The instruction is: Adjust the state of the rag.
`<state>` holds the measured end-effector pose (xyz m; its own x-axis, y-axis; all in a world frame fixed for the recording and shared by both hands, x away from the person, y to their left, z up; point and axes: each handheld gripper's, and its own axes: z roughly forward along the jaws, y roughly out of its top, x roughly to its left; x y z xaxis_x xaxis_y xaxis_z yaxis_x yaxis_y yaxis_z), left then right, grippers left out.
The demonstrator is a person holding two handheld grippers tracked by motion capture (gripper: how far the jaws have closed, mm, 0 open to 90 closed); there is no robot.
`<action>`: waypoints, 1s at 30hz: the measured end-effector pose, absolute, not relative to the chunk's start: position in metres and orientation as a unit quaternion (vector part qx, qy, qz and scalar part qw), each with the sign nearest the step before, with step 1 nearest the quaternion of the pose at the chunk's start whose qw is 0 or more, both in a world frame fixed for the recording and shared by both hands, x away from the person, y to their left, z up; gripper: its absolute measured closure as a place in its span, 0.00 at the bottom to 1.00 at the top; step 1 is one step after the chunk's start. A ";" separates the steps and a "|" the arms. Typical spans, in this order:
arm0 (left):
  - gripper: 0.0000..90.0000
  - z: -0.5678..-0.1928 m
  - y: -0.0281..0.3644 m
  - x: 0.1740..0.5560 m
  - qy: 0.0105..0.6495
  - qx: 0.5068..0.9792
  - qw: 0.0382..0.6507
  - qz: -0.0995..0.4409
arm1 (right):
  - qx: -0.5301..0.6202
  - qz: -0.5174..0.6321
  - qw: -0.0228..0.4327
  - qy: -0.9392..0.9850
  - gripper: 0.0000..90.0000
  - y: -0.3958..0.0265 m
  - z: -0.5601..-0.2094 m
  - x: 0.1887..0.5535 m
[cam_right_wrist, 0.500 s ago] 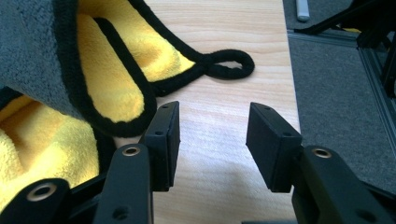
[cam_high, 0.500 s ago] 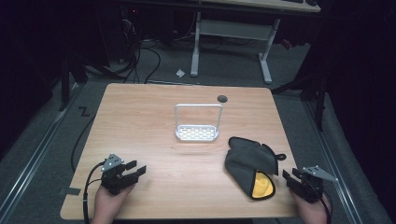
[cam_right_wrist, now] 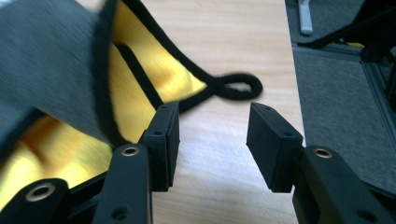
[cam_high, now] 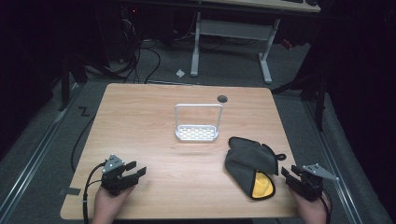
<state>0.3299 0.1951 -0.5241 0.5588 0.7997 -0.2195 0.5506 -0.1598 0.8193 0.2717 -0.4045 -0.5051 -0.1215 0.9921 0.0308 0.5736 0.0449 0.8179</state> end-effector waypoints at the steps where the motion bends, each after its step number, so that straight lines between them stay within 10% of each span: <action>1: 0.52 -0.524 0.196 0.330 0.450 0.749 0.468 0.133 | 0.585 0.368 0.303 0.656 0.61 -0.401 -0.496 0.270; 16: 0.57 -0.523 0.196 0.327 0.443 0.744 0.479 0.141 | 0.544 0.402 0.286 0.679 0.53 -0.367 -0.486 0.288; 21: 0.57 -0.523 0.193 0.326 0.437 0.750 0.478 0.138 | 0.530 0.386 0.291 0.696 0.92 -0.360 -0.488 0.290; 30: 0.55 -0.523 0.188 0.325 0.431 0.754 0.477 0.133 | 0.478 0.415 0.298 0.714 0.94 -0.324 -0.472 0.281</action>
